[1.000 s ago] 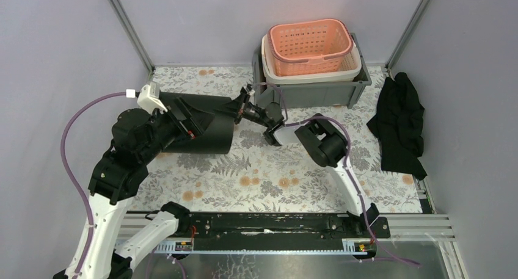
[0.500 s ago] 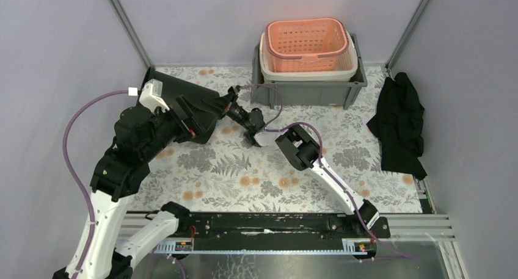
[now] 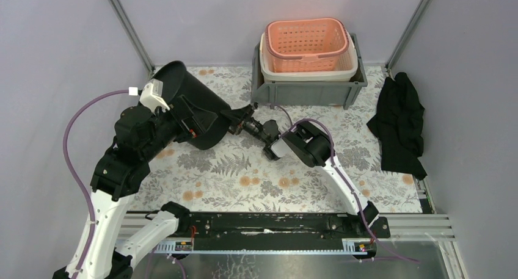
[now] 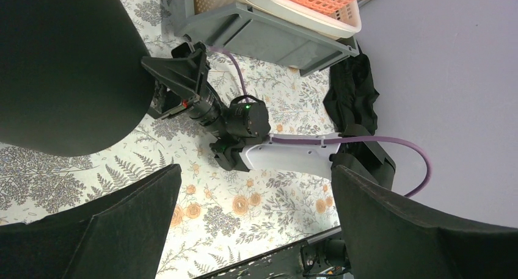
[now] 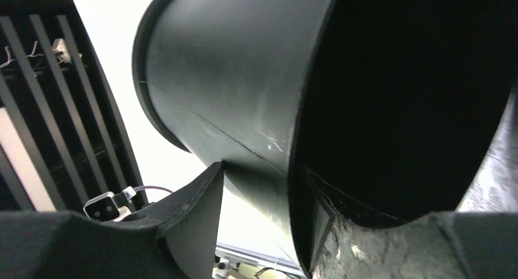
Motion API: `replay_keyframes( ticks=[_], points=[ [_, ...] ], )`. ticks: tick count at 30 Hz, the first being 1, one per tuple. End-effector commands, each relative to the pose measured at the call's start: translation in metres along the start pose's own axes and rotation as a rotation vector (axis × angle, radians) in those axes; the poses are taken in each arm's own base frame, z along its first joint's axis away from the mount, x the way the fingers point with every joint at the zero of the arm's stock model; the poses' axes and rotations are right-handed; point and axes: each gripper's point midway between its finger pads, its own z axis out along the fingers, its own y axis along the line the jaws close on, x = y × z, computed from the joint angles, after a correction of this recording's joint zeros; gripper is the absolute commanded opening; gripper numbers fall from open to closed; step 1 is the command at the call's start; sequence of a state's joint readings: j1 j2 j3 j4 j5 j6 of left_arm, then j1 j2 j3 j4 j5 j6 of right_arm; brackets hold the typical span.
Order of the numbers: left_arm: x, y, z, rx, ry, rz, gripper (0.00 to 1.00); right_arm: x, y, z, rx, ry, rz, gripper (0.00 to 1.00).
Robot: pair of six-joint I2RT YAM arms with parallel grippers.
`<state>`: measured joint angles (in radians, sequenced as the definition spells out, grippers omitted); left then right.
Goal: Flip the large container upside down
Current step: Turn the container upside down at the center of the board.
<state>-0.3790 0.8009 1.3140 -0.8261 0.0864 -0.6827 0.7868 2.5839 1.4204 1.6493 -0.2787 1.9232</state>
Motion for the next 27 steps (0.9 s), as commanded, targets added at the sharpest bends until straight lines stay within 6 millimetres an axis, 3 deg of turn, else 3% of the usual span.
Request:
replay_keyframes(
  ticks=[1, 16, 20, 27],
  points=[
    [-0.002, -0.003, -0.001, 0.019, -0.008, 0.013, 1.00, 0.017, 0.006, -0.016, 0.007, 0.047, -0.056, 0.53],
    [0.008, 0.002, 0.009, 0.014, 0.019, -0.007, 1.00, -0.008, -0.046, -0.101, 0.275, -0.122, -0.077, 0.61],
    [0.013, 0.006, 0.012, 0.008, 0.027, -0.016, 1.00, -0.010, -0.057, -0.124, 0.329, -0.149, -0.074, 0.65],
    [0.023, 0.016, 0.022, -0.017, 0.052, -0.023, 1.00, -0.009, -0.093, -0.178, 0.562, -0.183, -0.084, 0.71]
  ],
)
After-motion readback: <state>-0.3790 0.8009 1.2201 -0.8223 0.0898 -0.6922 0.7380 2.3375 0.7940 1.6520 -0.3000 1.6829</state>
